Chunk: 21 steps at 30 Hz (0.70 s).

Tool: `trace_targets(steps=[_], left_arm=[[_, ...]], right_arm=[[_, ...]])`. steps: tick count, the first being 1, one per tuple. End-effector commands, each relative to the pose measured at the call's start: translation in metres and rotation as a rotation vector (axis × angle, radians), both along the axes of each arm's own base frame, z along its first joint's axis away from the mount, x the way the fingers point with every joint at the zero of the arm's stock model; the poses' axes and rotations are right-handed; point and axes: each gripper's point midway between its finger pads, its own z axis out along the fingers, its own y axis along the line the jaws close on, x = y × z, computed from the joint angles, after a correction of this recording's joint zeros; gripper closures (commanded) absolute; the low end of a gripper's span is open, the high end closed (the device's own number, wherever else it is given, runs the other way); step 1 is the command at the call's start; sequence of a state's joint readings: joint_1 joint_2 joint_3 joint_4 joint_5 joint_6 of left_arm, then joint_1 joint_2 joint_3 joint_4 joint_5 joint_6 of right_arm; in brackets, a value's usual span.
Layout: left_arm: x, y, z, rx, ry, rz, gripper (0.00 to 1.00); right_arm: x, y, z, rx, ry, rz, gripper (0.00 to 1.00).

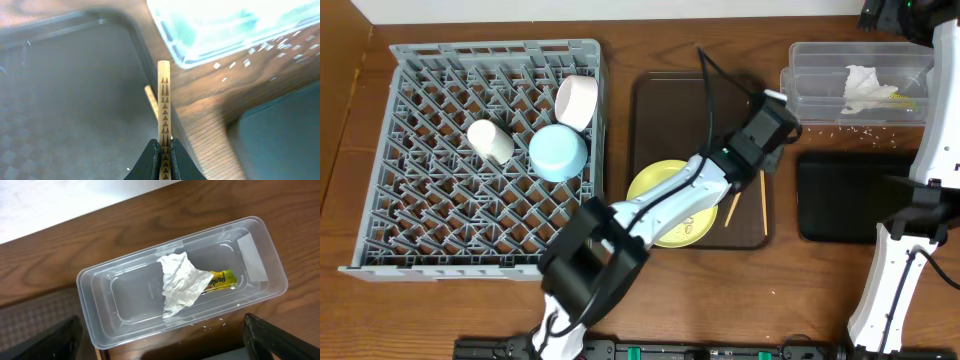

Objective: Sort waste into correct bins and load items into the dishwasher
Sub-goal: 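Carry the chopstick with the left gripper into the dish rack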

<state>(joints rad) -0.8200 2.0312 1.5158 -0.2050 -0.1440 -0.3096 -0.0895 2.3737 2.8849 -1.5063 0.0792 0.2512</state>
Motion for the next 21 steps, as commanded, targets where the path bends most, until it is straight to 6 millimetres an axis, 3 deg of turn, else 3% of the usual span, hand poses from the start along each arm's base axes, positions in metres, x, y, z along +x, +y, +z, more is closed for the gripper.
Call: trace_targets(steps=[1, 5, 8, 14, 19, 21], left_arm=[[-0.002, 0.001, 0.034, -0.042, -0.035, -0.014, 0.92], [-0.001, 0.025, 0.067, -0.054, -0.051, 0.019, 0.92], [0.009, 0.062, 0.090, -0.031, -0.066, 0.059, 0.92], [0.034, 0.189, 0.123, 0.073, -0.063, 0.224, 0.92], [0.049, 0.294, 0.119, 0.141, -0.008, 0.344, 0.92], [0.052, 0.321, 0.113, 0.122, 0.022, 0.344, 0.92]], right_arm=[[-0.004, -0.001, 0.014, -0.011, -0.030, -0.001, 0.01], [-0.004, -0.001, 0.014, -0.011, -0.030, 0.000, 0.01], [-0.004, -0.001, 0.014, -0.011, -0.030, 0.000, 0.01], [-0.004, -0.001, 0.014, -0.011, -0.030, 0.000, 0.01], [-0.004, -0.001, 0.014, -0.011, -0.030, 0.001, 0.01], [-0.004, -0.001, 0.014, -0.011, -0.030, 0.000, 0.01]])
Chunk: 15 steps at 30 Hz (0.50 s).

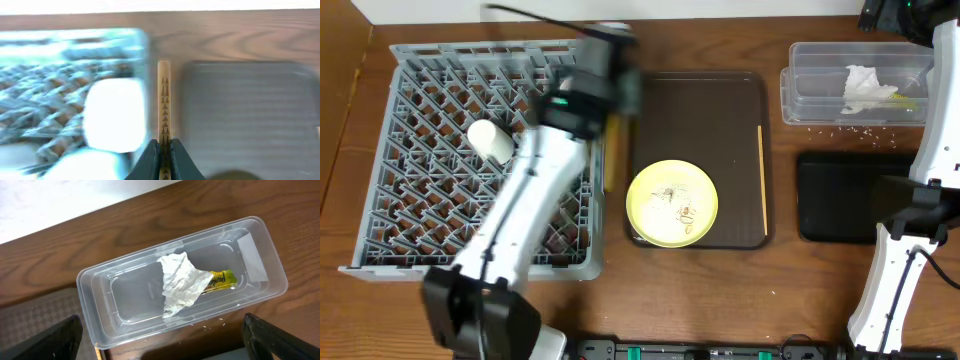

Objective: Sort waste into correct bins and load items into the dishwasher
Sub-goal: 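Carry the chopstick with the left gripper into the dish rack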

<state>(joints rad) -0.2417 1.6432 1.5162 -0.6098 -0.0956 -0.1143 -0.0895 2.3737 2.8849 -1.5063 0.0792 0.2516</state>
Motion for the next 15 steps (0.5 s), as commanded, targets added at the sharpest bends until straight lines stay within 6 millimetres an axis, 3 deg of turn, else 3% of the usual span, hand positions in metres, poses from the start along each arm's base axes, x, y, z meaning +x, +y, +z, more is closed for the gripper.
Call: trace_targets(steps=[1, 9, 15], left_arm=[[0.004, 0.041, -0.011, -0.019, 0.044, -0.070, 0.92], [0.008, 0.101, -0.022, -0.208, 0.036, -0.190, 0.92], [0.010, 0.150, -0.057, -0.231, 0.094, -0.093, 0.92]], right_arm=[[-0.004, -0.001, 0.014, -0.011, -0.030, 0.000, 0.01], [-0.004, -0.001, 0.014, -0.011, -0.030, 0.000, 0.01], [-0.004, -0.001, 0.014, -0.011, -0.030, 0.000, 0.01]])
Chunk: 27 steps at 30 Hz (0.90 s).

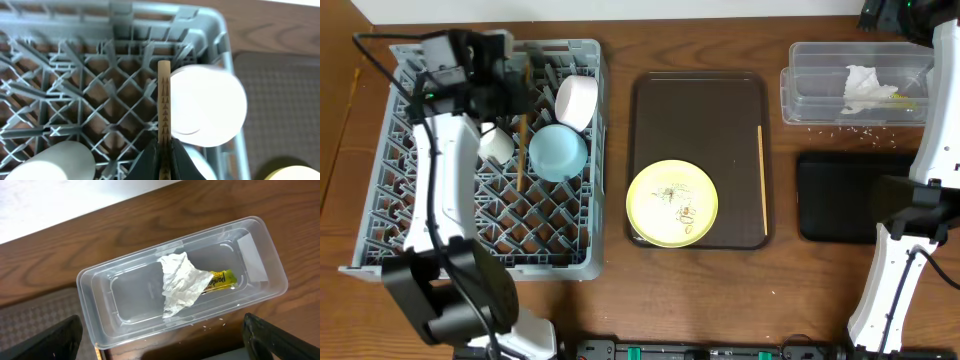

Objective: Sort waste into correct bins and load items into the dishwasher
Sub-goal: 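Carry the chopstick with the left gripper into the dish rack, then release the chopstick in the rack and lift the left gripper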

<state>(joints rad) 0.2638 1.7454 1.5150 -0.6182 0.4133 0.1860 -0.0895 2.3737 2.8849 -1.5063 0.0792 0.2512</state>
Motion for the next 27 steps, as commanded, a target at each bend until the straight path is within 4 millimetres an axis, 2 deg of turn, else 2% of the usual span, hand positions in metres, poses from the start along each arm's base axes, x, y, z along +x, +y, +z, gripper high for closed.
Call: trace_targets(steps=[1, 7, 14, 18, 20, 24, 27], left_arm=[[0.001, 0.011, -0.022, -0.041, 0.026, -0.029, 0.92], [0.004, 0.042, -0.036, -0.045, 0.029, 0.028, 0.92], [0.003, 0.045, -0.036, -0.046, 0.030, 0.035, 0.92], [0.003, 0.045, -0.037, -0.046, 0.031, 0.036, 0.83], [0.003, 0.045, -0.037, -0.046, 0.030, 0.035, 0.73], [0.003, 0.045, -0.037, -0.047, 0.032, 0.036, 0.66], [0.001, 0.043, -0.038, -0.059, 0.044, 0.043, 0.66]], right_arm=[[-0.004, -0.001, 0.014, -0.011, -0.030, 0.000, 0.01], [-0.004, -0.001, 0.014, -0.011, -0.030, 0.000, 0.01], [-0.004, -0.001, 0.014, -0.011, -0.030, 0.000, 0.01], [-0.004, -0.001, 0.014, -0.011, -0.030, 0.000, 0.01], [-0.004, -0.001, 0.014, -0.011, -0.030, 0.000, 0.01], [-0.004, -0.001, 0.014, -0.011, -0.030, 0.000, 0.01], [-0.004, -0.001, 0.015, -0.011, -0.030, 0.000, 0.01]])
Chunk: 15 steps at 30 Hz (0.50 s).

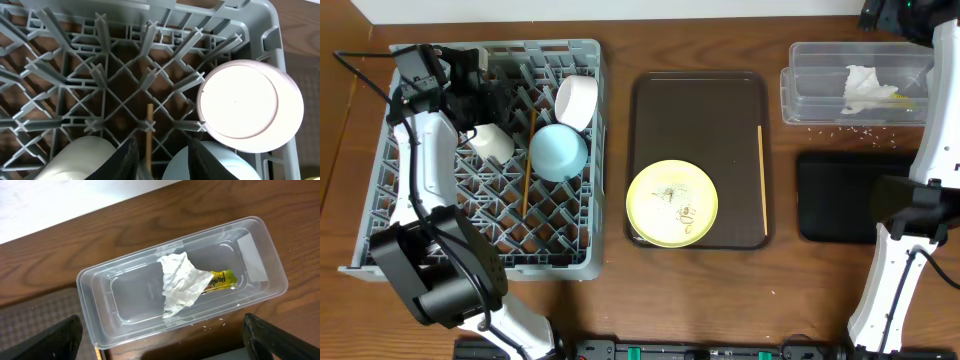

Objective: Sort waste into correct bins and load items into the dishwasher
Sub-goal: 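Release the chopstick in the rack and lift the left gripper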

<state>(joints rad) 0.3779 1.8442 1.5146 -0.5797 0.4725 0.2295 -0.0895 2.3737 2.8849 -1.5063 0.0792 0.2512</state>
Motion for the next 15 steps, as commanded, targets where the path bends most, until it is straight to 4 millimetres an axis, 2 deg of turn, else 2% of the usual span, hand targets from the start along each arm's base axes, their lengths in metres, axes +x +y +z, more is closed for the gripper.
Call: trace_targets(steps=[1, 9, 15], left_arm=[[-0.003, -0.005, -0.003, -0.027, 0.014, -0.006, 0.66], [-0.011, -0.045, 0.007, -0.218, 0.004, -0.122, 0.66], [-0.014, -0.104, 0.028, -0.351, -0.032, -0.286, 0.66]], right_arm=[[-0.004, -0.001, 0.014, -0.011, -0.030, 0.000, 0.01], [-0.004, -0.001, 0.014, -0.011, -0.030, 0.000, 0.01], [-0.004, -0.001, 0.014, -0.011, -0.030, 0.000, 0.01]])
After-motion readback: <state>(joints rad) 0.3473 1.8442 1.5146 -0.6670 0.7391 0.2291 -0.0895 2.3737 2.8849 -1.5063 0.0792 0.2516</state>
